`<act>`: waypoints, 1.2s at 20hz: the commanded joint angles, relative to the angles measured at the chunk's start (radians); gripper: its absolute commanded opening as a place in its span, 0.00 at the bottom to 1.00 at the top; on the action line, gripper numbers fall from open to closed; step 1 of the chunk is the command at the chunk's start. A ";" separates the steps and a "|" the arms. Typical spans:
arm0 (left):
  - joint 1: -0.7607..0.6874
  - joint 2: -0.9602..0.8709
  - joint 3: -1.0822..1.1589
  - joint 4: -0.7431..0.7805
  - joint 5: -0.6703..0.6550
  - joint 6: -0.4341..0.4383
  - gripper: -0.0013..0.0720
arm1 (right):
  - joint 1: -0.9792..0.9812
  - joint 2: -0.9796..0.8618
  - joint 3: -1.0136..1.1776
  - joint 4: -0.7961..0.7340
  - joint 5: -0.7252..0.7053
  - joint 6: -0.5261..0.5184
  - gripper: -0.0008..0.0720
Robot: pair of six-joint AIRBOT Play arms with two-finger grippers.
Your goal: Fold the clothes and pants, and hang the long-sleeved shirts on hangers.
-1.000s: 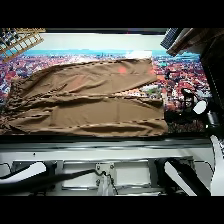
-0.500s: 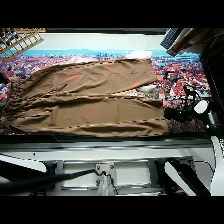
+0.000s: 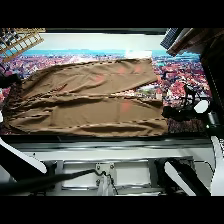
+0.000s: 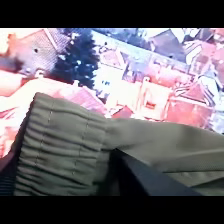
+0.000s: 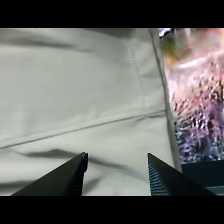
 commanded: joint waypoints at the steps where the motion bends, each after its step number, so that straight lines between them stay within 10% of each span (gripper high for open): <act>1: -0.006 -0.042 0.019 -0.013 0.014 0.003 0.60 | 0.001 0.001 0.001 0.043 -0.036 0.001 0.62; 5: -0.006 -0.006 0.020 -0.013 0.017 0.002 0.04 | 0.001 -0.008 0.002 0.052 -0.188 0.046 0.55; 14: -0.025 0.047 0.019 -0.016 -0.063 0.002 0.04 | 0.000 -0.673 0.575 0.087 -0.322 0.056 0.57; 24: -0.037 0.047 0.019 -0.016 -0.077 0.001 0.04 | 0.012 -1.093 1.113 0.156 -0.158 0.040 0.57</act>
